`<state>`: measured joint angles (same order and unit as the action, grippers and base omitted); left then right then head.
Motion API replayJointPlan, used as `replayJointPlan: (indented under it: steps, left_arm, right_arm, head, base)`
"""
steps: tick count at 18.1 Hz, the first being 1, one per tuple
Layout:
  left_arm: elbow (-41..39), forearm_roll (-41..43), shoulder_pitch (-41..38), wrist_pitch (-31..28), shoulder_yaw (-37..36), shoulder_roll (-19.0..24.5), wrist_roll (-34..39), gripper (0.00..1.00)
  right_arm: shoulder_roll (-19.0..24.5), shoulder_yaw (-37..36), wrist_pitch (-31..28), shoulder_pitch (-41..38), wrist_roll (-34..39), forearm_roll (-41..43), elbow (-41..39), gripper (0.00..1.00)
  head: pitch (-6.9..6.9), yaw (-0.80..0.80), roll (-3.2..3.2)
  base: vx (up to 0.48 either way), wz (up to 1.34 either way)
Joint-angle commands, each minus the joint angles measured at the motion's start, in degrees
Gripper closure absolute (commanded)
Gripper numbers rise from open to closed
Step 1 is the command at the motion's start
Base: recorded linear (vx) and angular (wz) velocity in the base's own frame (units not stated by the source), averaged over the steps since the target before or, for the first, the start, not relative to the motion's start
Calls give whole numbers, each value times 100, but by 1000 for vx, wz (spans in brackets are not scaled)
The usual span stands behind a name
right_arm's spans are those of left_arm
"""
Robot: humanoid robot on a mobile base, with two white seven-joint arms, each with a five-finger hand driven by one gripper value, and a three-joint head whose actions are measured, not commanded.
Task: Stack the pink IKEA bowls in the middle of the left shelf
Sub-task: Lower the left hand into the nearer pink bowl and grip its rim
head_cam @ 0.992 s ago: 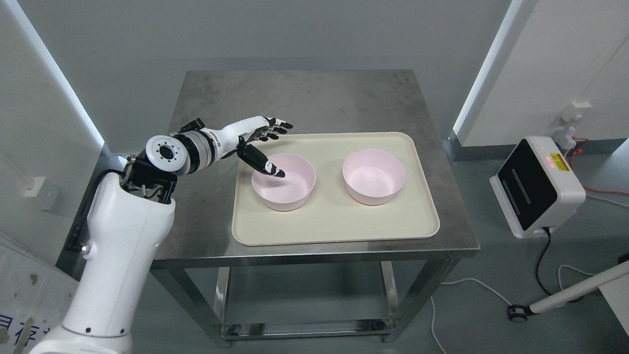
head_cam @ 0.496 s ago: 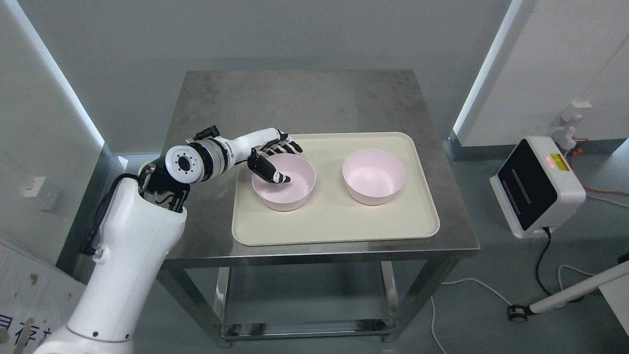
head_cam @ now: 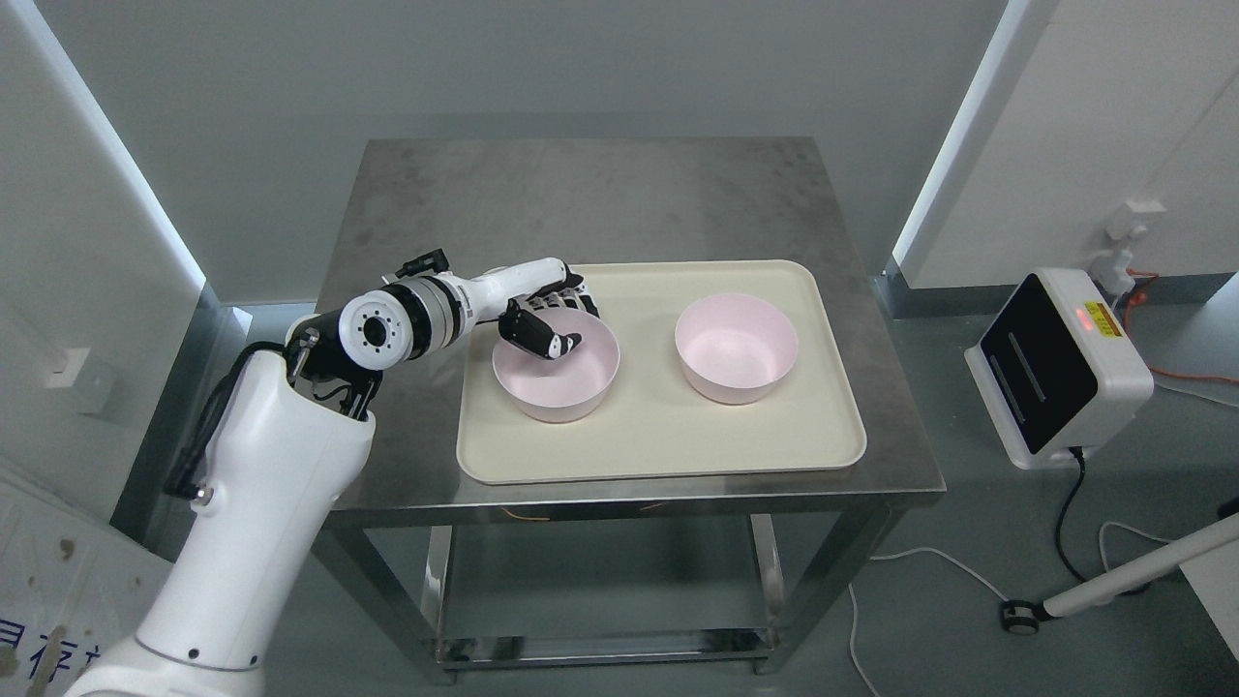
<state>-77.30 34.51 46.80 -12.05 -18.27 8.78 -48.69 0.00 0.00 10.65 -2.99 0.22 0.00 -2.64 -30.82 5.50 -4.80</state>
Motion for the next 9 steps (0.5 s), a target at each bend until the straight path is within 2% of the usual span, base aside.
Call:
replayJointPlan:
  steps: [1, 5, 7, 9]
  left_arm:
    - [356, 117, -48, 633, 94, -16, 9, 100]
    - [356, 126, -66, 687, 296, -139, 17, 100]
    - [312, 109, 22, 678, 560, -524, 0, 100]
    - [268, 100, 180, 643, 675, -710, -44, 100]
  right_arm:
    - [-100, -53, -2, 0, -5, -44, 0, 0]
    - [-100, -53, -2, 0, -5, -44, 0, 0]
    - [-100, -53, -2, 0, -5, -44, 0, 0]
    - [-100, -53, -2, 0, -5, -44, 0, 0]
  head:
    - [0, 0, 0]
    - [0, 0, 0]
    - [0, 0, 0]
    - [0, 0, 0]
  base:
    - [0, 0]
    - [0, 0]
    - [0, 0]
    - [0, 0]
